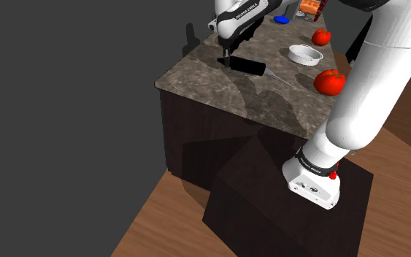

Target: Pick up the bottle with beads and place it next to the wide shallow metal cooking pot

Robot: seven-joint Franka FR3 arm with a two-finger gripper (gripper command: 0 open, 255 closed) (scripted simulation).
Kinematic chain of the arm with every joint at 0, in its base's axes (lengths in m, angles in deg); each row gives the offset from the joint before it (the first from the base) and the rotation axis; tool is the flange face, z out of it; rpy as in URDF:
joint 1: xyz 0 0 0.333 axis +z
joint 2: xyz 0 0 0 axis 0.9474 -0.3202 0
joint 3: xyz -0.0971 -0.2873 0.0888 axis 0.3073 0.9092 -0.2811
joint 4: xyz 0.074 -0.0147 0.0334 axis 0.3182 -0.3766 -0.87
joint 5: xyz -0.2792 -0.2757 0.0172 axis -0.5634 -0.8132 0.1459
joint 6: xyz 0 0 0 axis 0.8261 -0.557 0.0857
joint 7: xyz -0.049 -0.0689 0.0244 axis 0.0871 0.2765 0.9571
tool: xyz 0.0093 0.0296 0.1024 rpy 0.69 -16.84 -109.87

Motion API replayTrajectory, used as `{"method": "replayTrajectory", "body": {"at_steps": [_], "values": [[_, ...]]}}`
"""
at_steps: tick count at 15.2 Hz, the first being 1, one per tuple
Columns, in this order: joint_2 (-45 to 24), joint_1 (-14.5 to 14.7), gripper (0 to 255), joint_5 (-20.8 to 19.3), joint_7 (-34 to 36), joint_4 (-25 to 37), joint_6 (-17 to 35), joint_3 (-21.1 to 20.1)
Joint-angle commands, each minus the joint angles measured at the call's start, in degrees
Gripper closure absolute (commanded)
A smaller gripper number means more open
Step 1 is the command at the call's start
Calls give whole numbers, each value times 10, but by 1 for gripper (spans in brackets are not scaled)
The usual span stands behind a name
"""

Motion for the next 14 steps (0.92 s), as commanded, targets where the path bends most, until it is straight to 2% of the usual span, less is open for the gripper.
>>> {"method": "replayTrajectory", "body": {"at_steps": [1,14], "values": [[10,1,255,2,-4,6,-15,-1],[52,5,255,12,-31,54,-102,-3]]}}
